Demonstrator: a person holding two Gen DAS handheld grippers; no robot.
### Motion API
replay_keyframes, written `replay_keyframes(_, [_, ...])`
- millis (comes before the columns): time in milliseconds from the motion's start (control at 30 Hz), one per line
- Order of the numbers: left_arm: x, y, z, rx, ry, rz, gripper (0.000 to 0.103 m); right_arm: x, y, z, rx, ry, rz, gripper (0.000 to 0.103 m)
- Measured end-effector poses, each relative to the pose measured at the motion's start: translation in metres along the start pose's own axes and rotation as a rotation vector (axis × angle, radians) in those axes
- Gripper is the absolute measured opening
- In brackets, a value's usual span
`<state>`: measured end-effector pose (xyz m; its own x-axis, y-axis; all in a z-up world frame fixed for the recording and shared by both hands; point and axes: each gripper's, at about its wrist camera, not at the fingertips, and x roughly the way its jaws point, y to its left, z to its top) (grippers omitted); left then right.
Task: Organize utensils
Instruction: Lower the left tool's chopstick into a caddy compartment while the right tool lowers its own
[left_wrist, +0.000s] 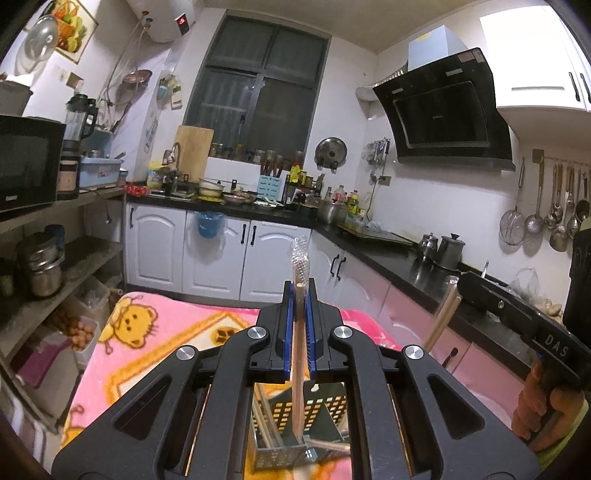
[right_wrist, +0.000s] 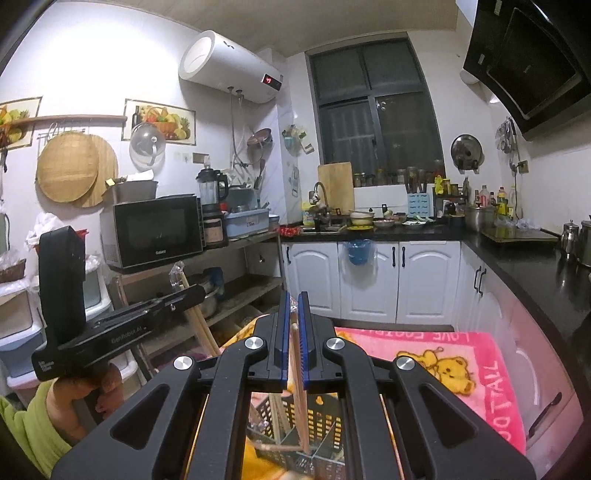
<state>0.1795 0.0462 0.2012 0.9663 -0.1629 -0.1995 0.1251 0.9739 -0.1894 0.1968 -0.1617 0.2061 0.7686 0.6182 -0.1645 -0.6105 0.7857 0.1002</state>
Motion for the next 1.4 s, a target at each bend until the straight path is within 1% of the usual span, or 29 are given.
replay_keyframes(200, [0.008, -0.003, 0.0, 0.022, -0.004, 0.012, 0.003, 0.011, -0.001, 0.009, -0.001, -0.018, -0.012, 0.005])
replay_keyframes(433, [0.019, 0.002, -0.009, 0.015, 0.023, 0.013, 0.003, 0.027, 0.003, 0.01, -0.035, -0.022, -0.035, 0.005])
replay_keyframes(667, [0.034, 0.009, -0.022, -0.005, 0.06, 0.016, 0.003, 0.044, 0.001, 0.0, -0.015, 0.011, -0.029, 0.005])
replay_keyframes(1067, [0.057, 0.014, -0.052, -0.01, 0.13, 0.014, 0.003, 0.068, -0.01, -0.028, 0.049, 0.081, -0.029, 0.005])
replay_keyframes(1400, [0.069, 0.013, -0.067, -0.01, 0.161, 0.014, 0.003, 0.08, -0.015, -0.045, 0.079, 0.115, -0.025, 0.005])
